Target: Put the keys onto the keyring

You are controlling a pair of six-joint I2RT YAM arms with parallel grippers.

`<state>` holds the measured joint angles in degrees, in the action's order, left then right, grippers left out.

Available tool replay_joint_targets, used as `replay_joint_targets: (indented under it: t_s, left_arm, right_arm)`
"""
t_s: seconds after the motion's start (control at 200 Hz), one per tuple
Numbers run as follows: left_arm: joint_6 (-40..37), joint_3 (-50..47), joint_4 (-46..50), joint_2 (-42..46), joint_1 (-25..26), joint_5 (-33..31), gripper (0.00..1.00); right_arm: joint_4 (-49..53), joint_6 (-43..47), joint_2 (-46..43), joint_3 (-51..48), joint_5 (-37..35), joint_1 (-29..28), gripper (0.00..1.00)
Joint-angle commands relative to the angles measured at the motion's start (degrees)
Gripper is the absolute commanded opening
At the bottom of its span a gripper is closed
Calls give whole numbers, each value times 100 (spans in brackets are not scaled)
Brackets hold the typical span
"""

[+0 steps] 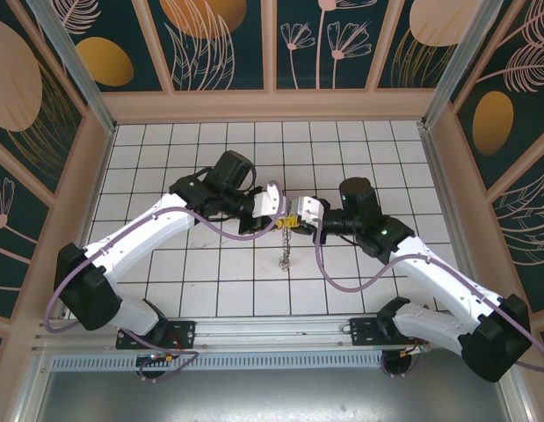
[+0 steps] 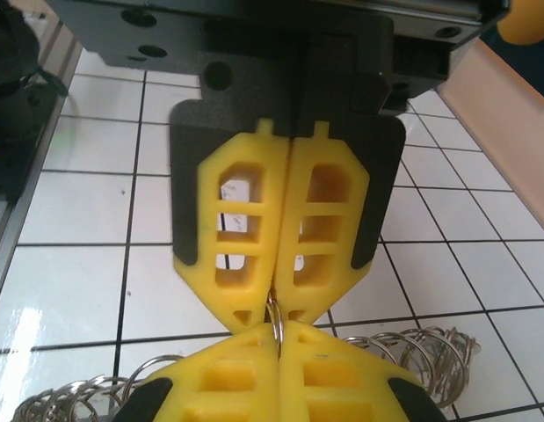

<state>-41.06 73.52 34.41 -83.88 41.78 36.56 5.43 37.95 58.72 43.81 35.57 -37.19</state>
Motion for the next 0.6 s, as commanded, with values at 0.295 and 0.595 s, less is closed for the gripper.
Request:
replay_joint_targets:
  t_s: [0.295,0.595]
  left_arm:
    - [729,-650,-1294,603,11,264,23]
    - [841,-734,-1596,675,8,88,11]
  right_arm:
    - [-3336,-2281,-643,-1265,301,107,0]
    - [-4427,-3007,-785,-1725,128,111,0]
